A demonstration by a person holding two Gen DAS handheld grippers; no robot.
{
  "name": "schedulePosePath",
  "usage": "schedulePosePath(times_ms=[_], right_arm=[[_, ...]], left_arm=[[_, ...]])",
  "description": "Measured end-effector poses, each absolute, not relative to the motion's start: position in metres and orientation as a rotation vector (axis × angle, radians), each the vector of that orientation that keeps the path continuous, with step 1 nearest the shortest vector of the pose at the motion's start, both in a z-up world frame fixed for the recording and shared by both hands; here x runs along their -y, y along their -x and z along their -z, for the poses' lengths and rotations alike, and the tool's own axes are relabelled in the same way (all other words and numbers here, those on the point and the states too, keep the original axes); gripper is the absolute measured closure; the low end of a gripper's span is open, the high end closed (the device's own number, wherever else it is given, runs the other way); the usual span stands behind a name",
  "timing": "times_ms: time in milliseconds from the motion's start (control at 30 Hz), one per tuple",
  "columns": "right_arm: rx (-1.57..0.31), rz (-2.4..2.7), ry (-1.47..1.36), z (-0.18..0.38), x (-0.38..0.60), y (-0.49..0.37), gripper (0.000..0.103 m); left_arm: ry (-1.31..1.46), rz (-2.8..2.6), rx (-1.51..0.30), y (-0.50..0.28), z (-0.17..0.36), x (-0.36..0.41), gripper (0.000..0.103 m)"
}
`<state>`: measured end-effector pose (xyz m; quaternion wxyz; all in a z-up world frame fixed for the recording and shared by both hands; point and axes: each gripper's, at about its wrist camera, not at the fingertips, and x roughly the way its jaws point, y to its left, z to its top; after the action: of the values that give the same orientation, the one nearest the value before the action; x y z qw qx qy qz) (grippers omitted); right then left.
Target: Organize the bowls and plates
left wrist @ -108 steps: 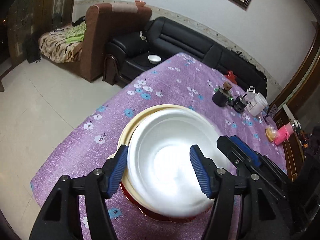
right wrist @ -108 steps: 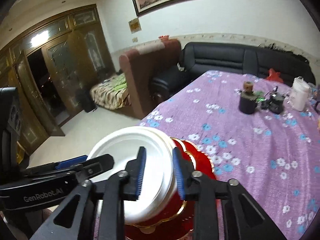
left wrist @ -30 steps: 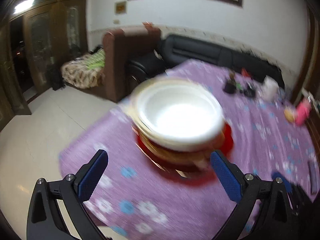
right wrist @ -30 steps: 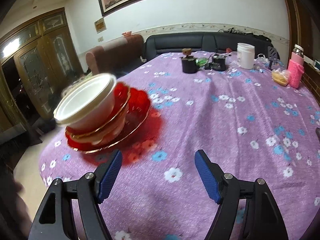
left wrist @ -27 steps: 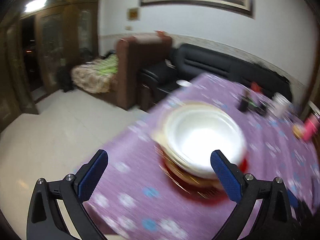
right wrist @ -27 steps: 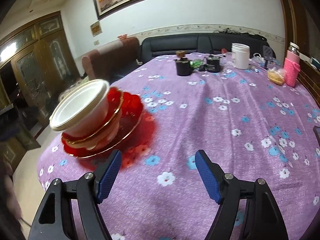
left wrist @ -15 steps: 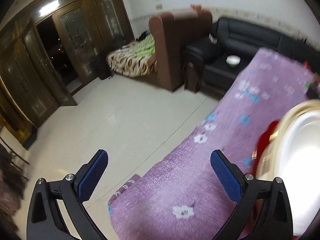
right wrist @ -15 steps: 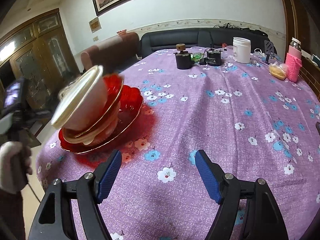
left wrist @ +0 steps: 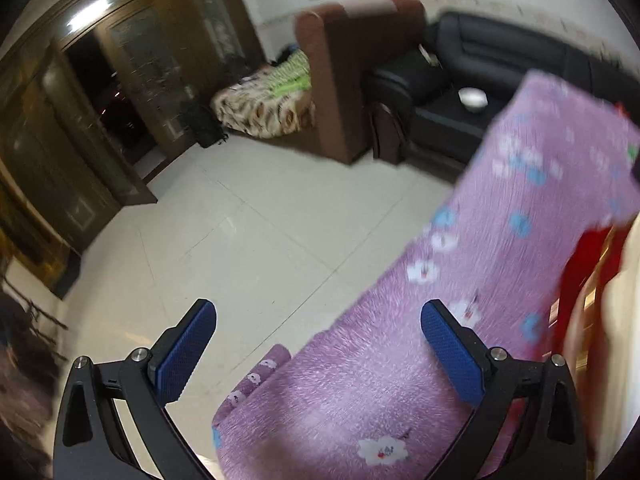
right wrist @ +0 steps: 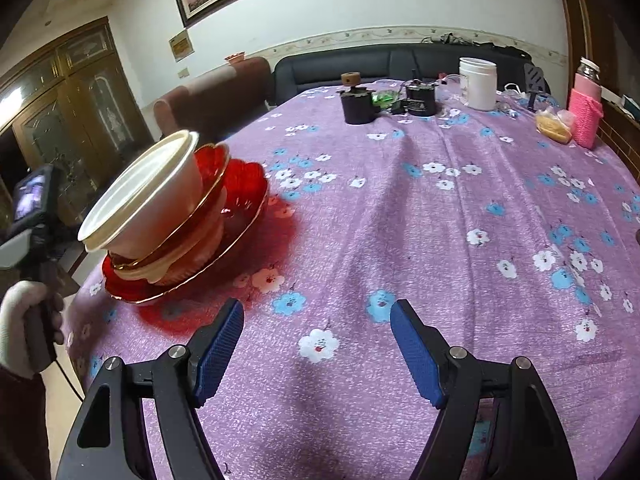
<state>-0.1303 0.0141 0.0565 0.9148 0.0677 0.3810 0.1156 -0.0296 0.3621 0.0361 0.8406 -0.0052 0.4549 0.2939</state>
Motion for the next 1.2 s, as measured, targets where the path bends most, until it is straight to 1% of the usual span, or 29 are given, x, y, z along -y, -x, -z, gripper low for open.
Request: schedulePosePath(times_ms=[33, 133, 233, 700, 833, 933, 1033, 1100, 1200], right_arm=[[-0.783, -0.243, -0.136, -0.056, -0.016, 0.131, 0.023], [-0.779, -0.246, -0.125, -0.056, -0.017, 0.131, 0.023], [-0.785, -0.239, -0.136, -0.054, -0.015, 0.129, 0.023], [-0.803, -0.245, -0.162, -0.048, -0.011, 0.125, 0.023], [-0.793, -0.24, -0.161, -0.05, -0.007, 0.126, 0.023], [-0.779, -0.223, -0.161, -0.052, 0.0, 0.13, 0.023], [-0.779, -0.21, -0.184, -0.052, 0.008, 0.13, 0.023], [-0.777, -0.208, -0.195, -0.053, 0.009, 0.132, 0.023], [-0.753, -0.21, -0.191, -0.063, 0.011, 0.132, 0.023]], left_arm=[[-0.002, -0.608, -0.974, 0.026, -0.031, -0.359, 0.005], [0.004, -0.567, -0.954, 0.026, -0.033, -0.354, 0.009], [0.065, -0.505, -0.97, 0.022, -0.033, -0.354, 0.009], [-0.06, -0.408, -0.946, 0.004, -0.035, -0.281, 0.01], [-0.053, -0.431, -0.929, 0.009, -0.042, -0.278, 0.01], [0.018, -0.465, -0.884, 0.03, -0.056, -0.29, 0.01], [0.09, -0.474, -0.791, 0.063, -0.077, -0.293, 0.009], [0.117, -0.453, -0.719, 0.089, -0.093, -0.286, 0.009], [0.122, -0.406, -0.634, 0.117, -0.113, -0.269, 0.005]])
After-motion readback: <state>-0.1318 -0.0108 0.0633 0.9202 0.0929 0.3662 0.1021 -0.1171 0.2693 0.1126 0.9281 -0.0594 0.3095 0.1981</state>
